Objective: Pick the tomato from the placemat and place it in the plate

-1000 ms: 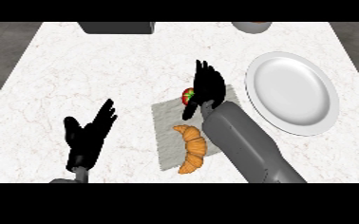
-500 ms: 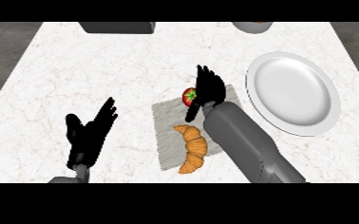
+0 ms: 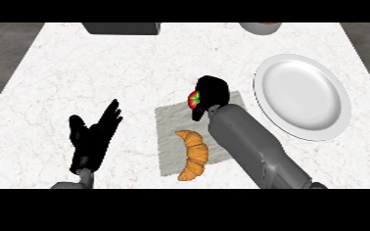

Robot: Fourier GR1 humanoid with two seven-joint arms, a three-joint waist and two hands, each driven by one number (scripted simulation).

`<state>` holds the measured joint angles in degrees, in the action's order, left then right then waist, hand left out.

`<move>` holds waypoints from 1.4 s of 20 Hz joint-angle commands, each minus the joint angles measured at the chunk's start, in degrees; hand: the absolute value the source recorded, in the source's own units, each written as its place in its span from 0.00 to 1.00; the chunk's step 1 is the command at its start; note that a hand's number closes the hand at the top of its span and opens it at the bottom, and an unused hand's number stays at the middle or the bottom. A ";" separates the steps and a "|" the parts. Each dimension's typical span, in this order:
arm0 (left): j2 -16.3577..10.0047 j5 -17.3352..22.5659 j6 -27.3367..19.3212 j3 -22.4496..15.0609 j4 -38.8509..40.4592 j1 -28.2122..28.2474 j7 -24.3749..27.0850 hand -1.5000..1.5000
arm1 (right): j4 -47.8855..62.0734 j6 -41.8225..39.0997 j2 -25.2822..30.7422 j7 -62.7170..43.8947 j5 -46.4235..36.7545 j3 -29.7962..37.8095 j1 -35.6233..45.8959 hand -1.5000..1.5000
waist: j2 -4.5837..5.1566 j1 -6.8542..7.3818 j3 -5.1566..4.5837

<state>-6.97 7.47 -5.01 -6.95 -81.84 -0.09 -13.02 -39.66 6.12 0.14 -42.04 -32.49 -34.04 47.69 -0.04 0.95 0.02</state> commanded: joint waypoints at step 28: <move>0.18 -0.46 0.63 0.21 -0.58 2.63 -0.29 0.50 | 17.52 49.68 2.34 -43.00 -34.04 10.10 21.89 1.00 | -0.49 -0.81 -0.07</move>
<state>-7.17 7.04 -4.07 -6.59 -82.58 1.10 -13.48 -23.09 44.32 2.14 -68.06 -62.93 -25.88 68.97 -0.34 1.01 -0.10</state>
